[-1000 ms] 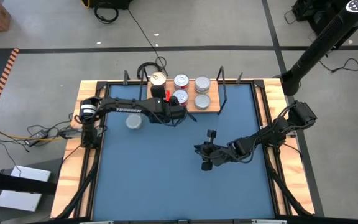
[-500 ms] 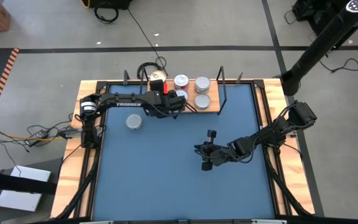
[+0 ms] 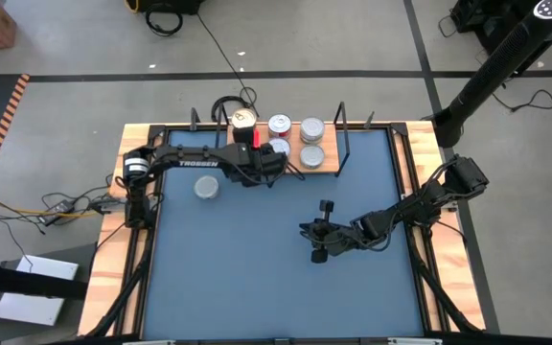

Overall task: Stack canned seafood by type on shelf
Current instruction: Stack the blue tuna can on the bottom blue tuna can on the shelf, then stack the white tuna can on the bottom white tuna can on the shelf

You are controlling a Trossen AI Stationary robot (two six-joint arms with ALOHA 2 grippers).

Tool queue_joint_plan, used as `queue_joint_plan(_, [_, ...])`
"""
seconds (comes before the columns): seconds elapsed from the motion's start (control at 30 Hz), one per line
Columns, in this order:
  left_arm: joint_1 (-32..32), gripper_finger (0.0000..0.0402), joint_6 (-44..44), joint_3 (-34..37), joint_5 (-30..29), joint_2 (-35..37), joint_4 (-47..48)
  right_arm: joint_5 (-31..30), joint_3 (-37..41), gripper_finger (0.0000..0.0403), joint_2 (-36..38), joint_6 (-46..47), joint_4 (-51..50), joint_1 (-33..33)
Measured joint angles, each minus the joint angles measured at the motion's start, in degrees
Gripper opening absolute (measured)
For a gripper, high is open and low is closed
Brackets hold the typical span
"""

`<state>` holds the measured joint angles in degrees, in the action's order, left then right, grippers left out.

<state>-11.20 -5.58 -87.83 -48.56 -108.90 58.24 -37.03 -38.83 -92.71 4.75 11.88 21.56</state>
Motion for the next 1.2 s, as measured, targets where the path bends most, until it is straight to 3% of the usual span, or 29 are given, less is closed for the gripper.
queue_joint_plan(0.2, [0.79, 0.0273, -0.05, 0.0, 0.29, 0.0, 0.76, 0.41, 0.0, 0.0003, 0.0, 0.0, 0.0, 0.0])
queue_joint_plan(0.4, [0.81, 0.0271, -0.02, 0.0, 4.85, 0.0, 3.74, 1.09, 0.0, 0.0003, 0.0, -0.28, 0.0, 0.0])
queue_joint_plan(0.8, [1.42, 0.0265, 0.34, 0.0, 3.28, 0.88, 3.82, 1.11, 0.0, 0.0003, 0.0, -0.39, 0.0, 0.29])
queue_joint_plan(0.97, [4.52, 0.0225, 6.17, -0.02, 4.85, 3.86, 3.49, 1.13, 0.0, 0.0003, 0.0, -0.44, -0.01, 0.96])
queue_joint_plan(1.2, [12.52, 0.0121, 8.9, -0.02, 5.81, 6.36, 0.11, 1.13, 0.0, 0.0003, 0.0, -0.44, 0.01, 0.94])
